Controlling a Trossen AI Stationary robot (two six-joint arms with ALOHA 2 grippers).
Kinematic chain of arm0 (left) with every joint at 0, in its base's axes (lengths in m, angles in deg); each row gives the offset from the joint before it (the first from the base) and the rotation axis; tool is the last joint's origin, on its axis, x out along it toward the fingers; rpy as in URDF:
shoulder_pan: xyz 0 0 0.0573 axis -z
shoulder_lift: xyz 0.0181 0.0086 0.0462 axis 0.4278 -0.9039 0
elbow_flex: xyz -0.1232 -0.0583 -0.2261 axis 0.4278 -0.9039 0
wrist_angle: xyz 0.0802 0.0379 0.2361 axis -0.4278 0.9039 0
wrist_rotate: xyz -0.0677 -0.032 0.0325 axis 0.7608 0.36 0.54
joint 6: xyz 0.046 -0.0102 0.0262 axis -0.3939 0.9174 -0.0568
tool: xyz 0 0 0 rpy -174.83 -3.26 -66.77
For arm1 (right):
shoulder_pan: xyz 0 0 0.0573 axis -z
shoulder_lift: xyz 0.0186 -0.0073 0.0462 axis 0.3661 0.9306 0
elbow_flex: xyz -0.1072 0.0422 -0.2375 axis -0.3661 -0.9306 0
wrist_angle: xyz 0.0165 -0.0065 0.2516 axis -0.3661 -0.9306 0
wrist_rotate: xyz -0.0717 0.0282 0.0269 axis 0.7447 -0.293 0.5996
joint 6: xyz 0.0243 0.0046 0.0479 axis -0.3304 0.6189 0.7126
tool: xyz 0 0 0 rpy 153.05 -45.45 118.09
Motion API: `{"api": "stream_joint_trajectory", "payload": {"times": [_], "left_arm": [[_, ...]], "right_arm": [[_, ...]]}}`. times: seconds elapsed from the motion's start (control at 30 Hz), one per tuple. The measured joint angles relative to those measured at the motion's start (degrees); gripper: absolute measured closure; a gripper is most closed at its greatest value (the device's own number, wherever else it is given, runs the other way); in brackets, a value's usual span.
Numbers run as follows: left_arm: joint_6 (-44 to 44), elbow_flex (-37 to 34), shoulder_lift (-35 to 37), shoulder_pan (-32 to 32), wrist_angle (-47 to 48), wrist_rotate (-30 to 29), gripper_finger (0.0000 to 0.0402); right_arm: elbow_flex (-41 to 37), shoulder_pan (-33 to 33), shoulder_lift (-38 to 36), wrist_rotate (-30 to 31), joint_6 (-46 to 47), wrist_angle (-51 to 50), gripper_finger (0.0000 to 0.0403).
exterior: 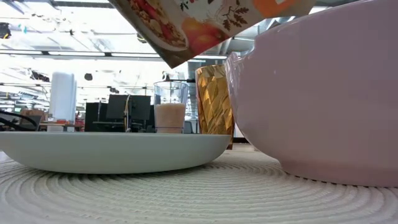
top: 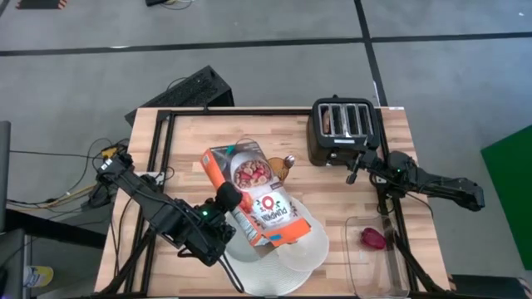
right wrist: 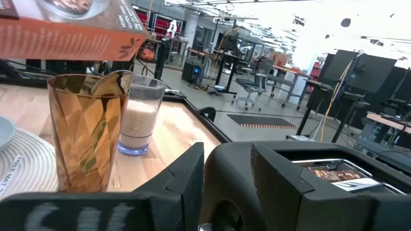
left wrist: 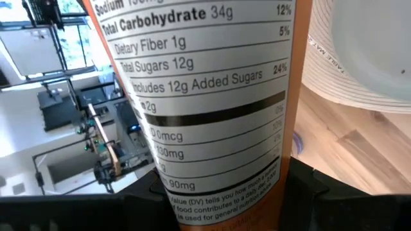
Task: Arrange a breakfast setting
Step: Pour the cereal from the cereal box into the white bowl
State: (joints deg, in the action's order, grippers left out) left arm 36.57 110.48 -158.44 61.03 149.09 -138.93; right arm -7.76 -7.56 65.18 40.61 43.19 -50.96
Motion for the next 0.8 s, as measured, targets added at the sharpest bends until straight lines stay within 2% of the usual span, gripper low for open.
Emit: {"api": "stream_joint_trajectory", "payload": {"times": [0.63, 0.8], "left_arm": [[-5.78, -0.04, -0.04, 0.31, -1.74, -2.60, 0.0251], [-10.27, -0.04, -1.18, 0.37, -3.59, -3.26, 0.0251]], "right_arm": [[0.01, 0.01, 0.00, 0.02, 0.01, 0.00, 0.0252], [0.00, 0.00, 0.00, 0.02, 0.01, 0.00, 0.0252]]}}
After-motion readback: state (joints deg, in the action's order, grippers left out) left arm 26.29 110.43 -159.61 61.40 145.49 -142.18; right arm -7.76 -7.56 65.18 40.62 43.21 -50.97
